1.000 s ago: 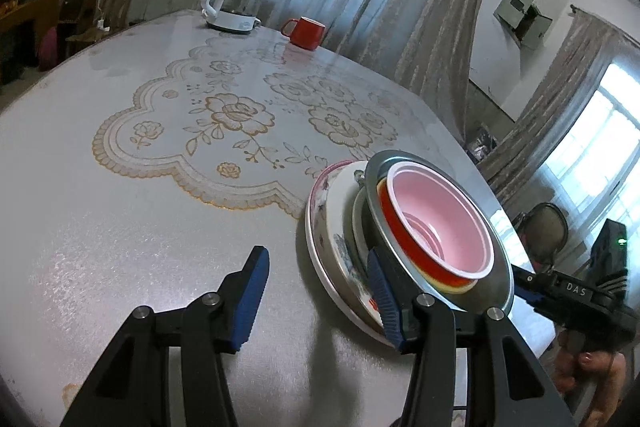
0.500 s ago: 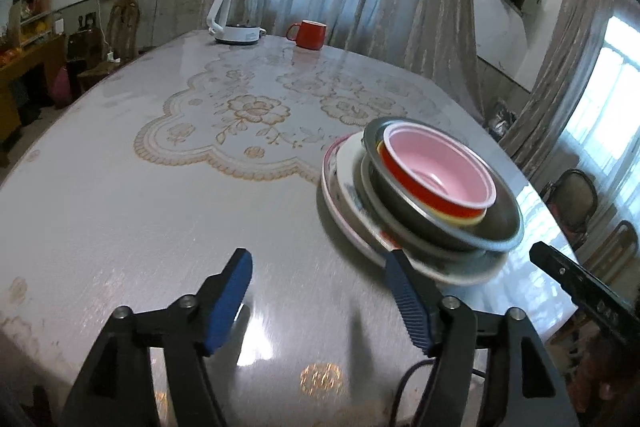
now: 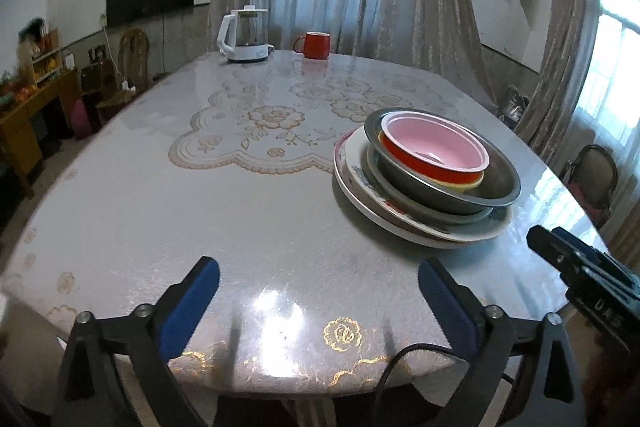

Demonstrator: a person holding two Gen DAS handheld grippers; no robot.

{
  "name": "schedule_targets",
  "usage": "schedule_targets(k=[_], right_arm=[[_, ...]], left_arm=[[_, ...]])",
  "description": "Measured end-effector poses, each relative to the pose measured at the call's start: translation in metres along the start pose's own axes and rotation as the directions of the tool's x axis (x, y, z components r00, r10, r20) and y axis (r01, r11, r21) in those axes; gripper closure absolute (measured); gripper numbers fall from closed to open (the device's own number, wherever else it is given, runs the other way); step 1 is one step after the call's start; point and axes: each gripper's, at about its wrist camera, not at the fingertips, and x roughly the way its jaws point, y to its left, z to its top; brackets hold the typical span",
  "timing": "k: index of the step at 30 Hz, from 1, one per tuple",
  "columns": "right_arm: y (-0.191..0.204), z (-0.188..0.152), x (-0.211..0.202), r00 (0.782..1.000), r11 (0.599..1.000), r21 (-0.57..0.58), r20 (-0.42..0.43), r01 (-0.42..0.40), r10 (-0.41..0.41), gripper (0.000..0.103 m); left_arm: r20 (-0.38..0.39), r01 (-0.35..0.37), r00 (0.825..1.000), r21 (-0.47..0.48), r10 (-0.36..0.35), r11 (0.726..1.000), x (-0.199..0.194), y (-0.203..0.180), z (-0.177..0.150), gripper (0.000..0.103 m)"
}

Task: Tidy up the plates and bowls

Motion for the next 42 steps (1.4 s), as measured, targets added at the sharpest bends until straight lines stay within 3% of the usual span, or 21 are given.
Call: schedule_targets(k=[8,17,24,42], right_arm=[[0.013,-0.017,0.005,0.997,0.999,-0.019,-0.06,-0.047,0.046,0.056],[0.024,-0.015,-0.003,0.999,0.997,-0.062,-0.017,-0.046,0.045,0.056],[0.025,-0.015,-0.004,0.999,0.997,-0.062,-0.016,-0.043,0.042,0.056],[0.022,-0.017,-0.001,0.999,0.998,-0.049,-0.034,-0.041,0.039,0.056]], left_arm=[[0.0,-0.054,0.999,0.008,0.054,0.999,-0.003,0.0,-0.001,0.0],[-0.003,-0.1,0.995,0.008,0.1,0.995,-0.005,0.003,-0.004,0.0],[0.012,-0.175,0.985,0.055,0.175,0.983,-0.007,-0.005,-0.006,0.0],[0.013,-0.206,0.979,0.106,0.206,0.973,-0.002,-0.013,-0.008,0.0]])
